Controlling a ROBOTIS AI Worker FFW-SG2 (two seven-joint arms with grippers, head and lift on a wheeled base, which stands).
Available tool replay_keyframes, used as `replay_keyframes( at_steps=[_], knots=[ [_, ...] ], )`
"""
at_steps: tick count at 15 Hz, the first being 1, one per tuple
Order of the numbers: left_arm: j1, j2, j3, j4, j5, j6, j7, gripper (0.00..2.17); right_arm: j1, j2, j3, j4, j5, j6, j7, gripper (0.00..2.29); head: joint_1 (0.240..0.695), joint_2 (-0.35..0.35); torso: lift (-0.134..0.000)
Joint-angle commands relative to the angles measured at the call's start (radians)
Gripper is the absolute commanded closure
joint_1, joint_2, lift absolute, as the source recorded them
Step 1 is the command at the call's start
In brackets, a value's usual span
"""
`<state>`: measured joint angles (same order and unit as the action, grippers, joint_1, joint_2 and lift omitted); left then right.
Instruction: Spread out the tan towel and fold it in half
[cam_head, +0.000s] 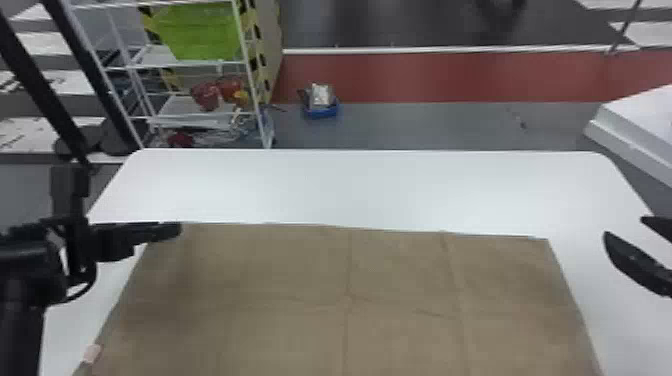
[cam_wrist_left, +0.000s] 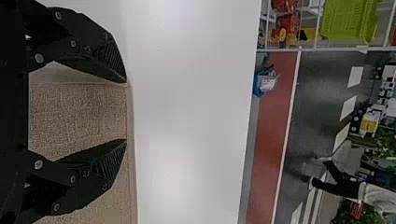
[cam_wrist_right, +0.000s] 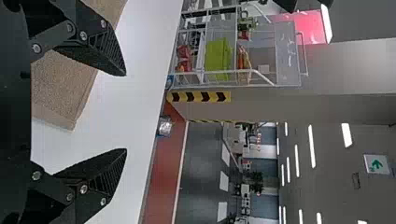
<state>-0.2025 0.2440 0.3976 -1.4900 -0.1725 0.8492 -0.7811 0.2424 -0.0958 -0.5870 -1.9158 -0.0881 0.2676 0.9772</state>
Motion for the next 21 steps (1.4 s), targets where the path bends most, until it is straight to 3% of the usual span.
replay_keyframes(
  at_steps=[1,12,15,17,20,21],
  knots=[
    [0.002,-0.003,-0.003,0.002,-0.012,0.0,-0.001,0.52,0.0,-0.004,-0.005,0.0,-0.01,-0.004,0.0,0.36,0.695,0.06,-0.123],
    [0.002,-0.005,-0.017,0.03,-0.032,-0.052,0.031,0.52,0.006,-0.015,-0.02,0.028,-0.022,-0.041,0.006,0.37,0.695,0.046,-0.123],
    [0.003,-0.005,-0.013,0.025,-0.03,-0.058,0.031,0.74,0.008,-0.016,-0.022,0.028,-0.024,-0.041,0.006,0.37,0.695,0.05,-0.123],
    [0.021,-0.009,-0.006,0.008,-0.025,-0.052,0.033,1.29,0.003,-0.018,-0.022,0.029,-0.021,-0.041,0.006,0.37,0.695,0.05,-0.123],
    [0.032,-0.009,-0.003,-0.024,-0.027,-0.034,0.022,1.39,-0.006,-0.018,-0.013,0.038,-0.022,-0.044,0.005,0.37,0.695,0.049,-0.123],
    [0.043,-0.009,0.001,-0.053,-0.024,-0.031,0.023,1.54,-0.009,-0.018,-0.01,0.04,-0.022,-0.044,0.005,0.37,0.695,0.05,-0.123]
  ],
)
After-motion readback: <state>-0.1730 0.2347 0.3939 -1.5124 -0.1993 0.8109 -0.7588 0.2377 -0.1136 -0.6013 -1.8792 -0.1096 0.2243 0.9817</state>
